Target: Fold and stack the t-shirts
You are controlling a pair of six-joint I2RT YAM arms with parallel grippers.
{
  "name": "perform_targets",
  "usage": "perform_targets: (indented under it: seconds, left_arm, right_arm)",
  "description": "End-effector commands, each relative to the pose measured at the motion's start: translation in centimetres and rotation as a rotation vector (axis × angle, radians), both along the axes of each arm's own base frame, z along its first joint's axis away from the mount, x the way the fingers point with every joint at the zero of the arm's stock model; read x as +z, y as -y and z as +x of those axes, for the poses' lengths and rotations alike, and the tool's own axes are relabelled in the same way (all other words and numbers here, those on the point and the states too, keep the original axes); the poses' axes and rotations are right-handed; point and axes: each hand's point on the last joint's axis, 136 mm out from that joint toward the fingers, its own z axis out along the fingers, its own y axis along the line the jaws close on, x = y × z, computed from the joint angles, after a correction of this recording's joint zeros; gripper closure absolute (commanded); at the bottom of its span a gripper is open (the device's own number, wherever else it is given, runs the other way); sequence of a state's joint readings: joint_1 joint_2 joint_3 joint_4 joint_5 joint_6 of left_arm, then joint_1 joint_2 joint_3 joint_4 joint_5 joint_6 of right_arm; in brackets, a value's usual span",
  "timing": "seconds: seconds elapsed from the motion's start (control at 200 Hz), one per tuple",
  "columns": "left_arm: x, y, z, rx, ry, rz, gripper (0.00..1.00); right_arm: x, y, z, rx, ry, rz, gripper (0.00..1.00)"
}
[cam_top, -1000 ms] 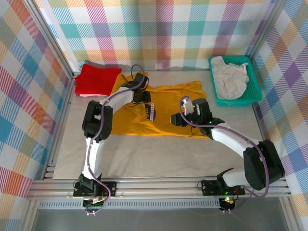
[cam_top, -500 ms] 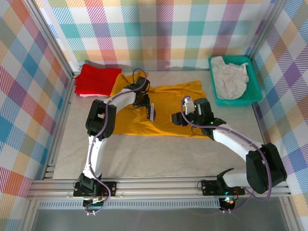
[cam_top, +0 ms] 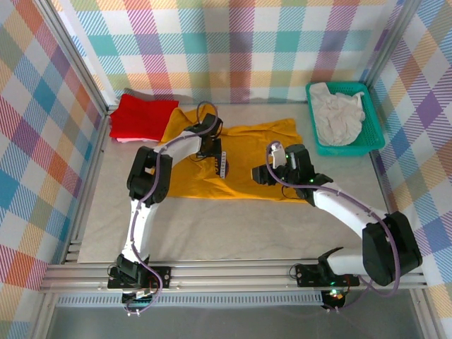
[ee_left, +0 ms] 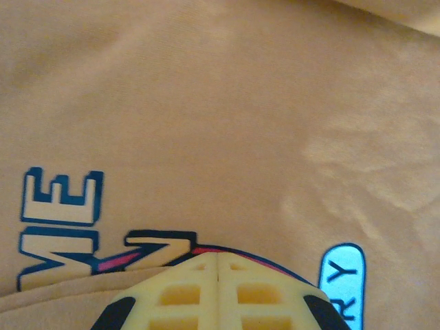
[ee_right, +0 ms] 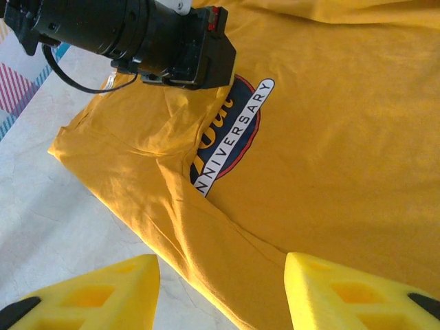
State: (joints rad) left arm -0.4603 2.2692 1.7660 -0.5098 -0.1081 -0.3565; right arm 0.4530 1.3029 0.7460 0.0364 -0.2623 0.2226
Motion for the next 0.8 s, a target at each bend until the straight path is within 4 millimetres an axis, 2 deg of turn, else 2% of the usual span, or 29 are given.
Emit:
perform_targets:
  seconds: [0.0,0.22,0.315,0.39,0.425,0.46,0.5,0.65,0.755,0.795]
  left_arm:
    - [3.6,1.9,0.1,-0.064,0.081,0.017,1.00]
    - [2.8,4.8,0.0,-0.182,0.055,0.071,1.00]
    - [2.4,5.4,0.1,-0.199,0.051,0.089,1.00]
    - [2.6,5.2,0.3,-0.190,0.059,0.098,0.80]
    - [2.9,5.0,0.3,-0.179,0.066,0.106,0.64]
    - [3.4,4.7,0.4,-0.169,0.078,0.116,0.53]
    - [4.2,4.4,0.4,-0.164,0.092,0.121,0.48]
    - [8.7,2.3,-0.5,-0.121,0.175,0.131,0.43]
    - [11.8,-1.1,-2.8,-0.058,0.224,0.103,0.43]
    - [12.9,-2.9,-3.9,-0.018,0.244,0.084,0.43]
  right_arm:
    - [1.0,-0.1,-0.1,0.011,0.040,0.002,0.49]
    - [1.1,-0.1,-0.1,0.010,0.040,0.009,0.49]
    - [1.1,-0.1,-0.1,0.009,0.041,0.009,0.49]
    - [1.2,-0.1,-0.2,0.007,0.042,0.012,0.49]
    - [1.2,-0.1,-0.2,0.008,0.041,0.014,0.48]
    - [1.2,-0.1,-0.2,0.007,0.041,0.014,0.47]
    - [1.3,-0.1,-0.1,0.007,0.044,0.016,0.47]
    - [1.3,0.3,0.1,-0.023,0.037,0.008,0.47]
    - [1.2,1.2,0.6,-0.095,0.026,-0.003,0.45]
    - [0.9,2.2,1.1,-0.166,0.008,-0.023,0.46]
